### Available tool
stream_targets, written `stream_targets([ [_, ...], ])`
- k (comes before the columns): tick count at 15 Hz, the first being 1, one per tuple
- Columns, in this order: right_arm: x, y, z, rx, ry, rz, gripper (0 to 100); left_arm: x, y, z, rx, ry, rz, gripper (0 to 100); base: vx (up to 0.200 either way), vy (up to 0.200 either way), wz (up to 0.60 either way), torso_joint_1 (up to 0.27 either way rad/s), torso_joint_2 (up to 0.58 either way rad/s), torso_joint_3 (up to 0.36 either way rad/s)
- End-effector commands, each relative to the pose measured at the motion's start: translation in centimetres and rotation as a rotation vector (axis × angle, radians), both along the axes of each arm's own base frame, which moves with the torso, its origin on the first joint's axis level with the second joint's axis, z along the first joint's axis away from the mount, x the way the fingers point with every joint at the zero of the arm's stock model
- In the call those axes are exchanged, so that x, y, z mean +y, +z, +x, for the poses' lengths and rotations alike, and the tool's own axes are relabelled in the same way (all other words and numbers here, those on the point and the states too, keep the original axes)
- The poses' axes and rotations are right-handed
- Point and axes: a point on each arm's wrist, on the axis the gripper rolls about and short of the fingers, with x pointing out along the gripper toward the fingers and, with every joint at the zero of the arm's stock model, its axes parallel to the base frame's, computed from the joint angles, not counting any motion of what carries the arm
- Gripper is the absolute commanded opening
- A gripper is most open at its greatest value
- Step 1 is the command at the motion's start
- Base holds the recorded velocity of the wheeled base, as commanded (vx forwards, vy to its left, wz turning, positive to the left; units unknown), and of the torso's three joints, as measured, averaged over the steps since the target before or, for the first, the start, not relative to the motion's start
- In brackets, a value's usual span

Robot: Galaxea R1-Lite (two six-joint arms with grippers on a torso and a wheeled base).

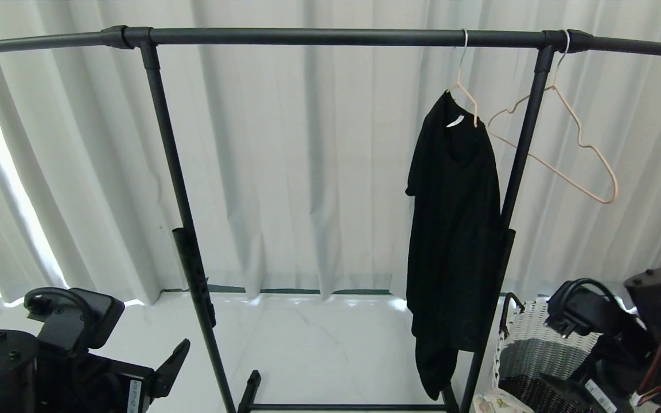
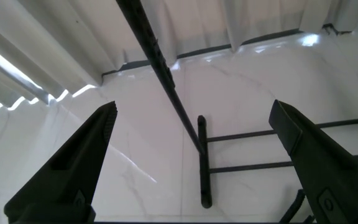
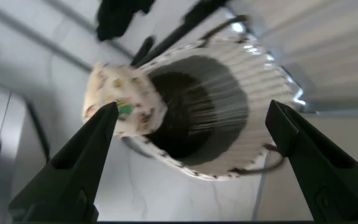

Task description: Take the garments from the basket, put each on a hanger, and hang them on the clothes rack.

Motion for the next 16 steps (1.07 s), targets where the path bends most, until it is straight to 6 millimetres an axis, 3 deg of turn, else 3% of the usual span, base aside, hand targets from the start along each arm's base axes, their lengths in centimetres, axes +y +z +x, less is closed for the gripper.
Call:
stream_targets([
  [1, 2.1, -4.1, -0.4, 0.155, 0.102, -0.121, 100, 0.0, 0.0, 0.1, 0.003, 0.002, 0.001, 100, 0.000, 0.000, 0.00, 0.000, 0.00, 0.000],
  [11, 5.6, -11.4, 1.1, 0.283, 0.138, -0.351, 100, -0.1, 0.4, 0.3, -0.014, 0.006, -0.008, 100, 0.000, 0.000, 0.00, 0.000, 0.00, 0.000],
  [16, 7.8, -14.6, 3.0, 0.244, 0.116, -0.430, 100, 0.3, 0.4, 0.4, -0.017, 0.032, -0.010, 100, 0.000, 0.000, 0.00, 0.000, 0.00, 0.000],
])
